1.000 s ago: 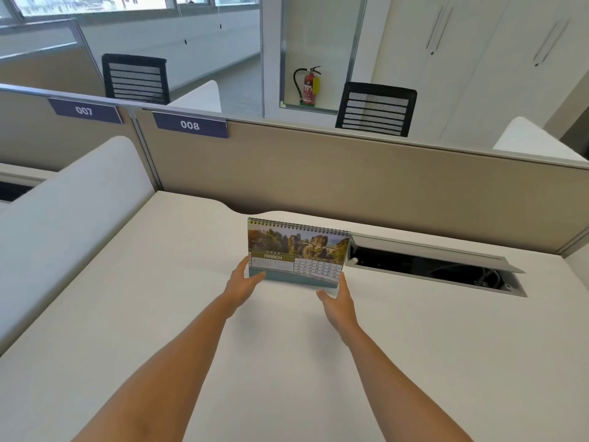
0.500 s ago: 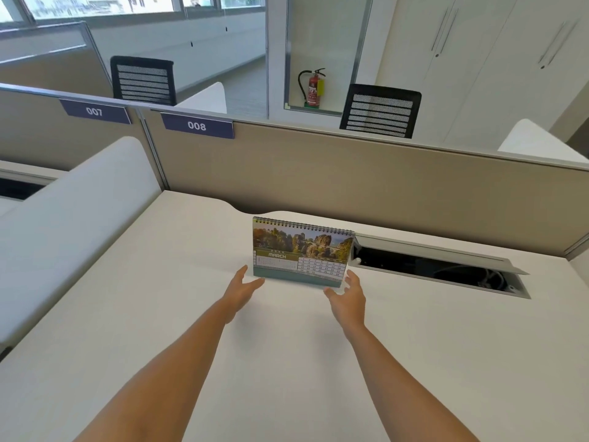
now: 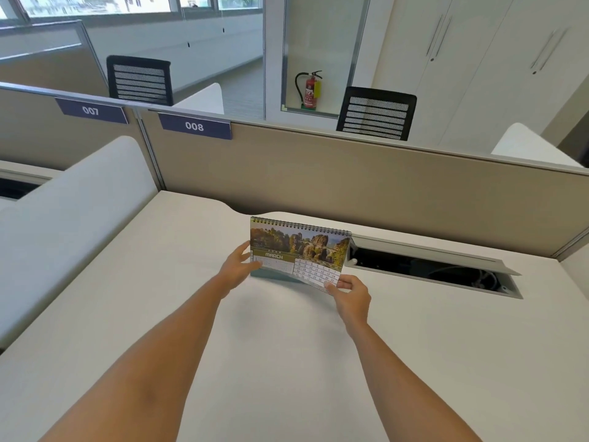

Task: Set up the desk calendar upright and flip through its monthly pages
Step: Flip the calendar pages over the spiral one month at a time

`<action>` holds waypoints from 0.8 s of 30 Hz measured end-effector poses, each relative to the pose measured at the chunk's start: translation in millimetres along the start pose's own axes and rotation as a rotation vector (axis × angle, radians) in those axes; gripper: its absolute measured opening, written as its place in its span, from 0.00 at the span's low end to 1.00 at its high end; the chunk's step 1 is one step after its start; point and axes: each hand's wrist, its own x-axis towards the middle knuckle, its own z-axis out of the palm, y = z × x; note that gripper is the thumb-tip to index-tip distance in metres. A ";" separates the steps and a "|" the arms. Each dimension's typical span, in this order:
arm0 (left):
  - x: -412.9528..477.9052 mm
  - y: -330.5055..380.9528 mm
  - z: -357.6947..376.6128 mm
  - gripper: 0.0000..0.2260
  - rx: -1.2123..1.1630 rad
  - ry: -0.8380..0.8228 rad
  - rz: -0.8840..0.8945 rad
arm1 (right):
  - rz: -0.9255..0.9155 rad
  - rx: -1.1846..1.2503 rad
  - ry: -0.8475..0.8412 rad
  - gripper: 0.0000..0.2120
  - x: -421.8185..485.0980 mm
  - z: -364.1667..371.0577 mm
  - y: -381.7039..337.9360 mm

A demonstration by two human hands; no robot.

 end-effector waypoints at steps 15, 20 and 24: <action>-15.6 -33.4 -4.3 0.27 -0.040 0.103 -0.058 | -0.029 0.044 0.018 0.17 -7.9 -7.7 1.1; -23.3 -45.8 -6.5 0.23 -0.037 0.186 -0.001 | -0.073 0.064 0.092 0.03 -16.4 -13.5 -7.1; -25.7 -56.1 -10.2 0.19 -0.079 0.248 -0.005 | 0.050 0.217 -0.103 0.06 -19.7 -25.1 -31.8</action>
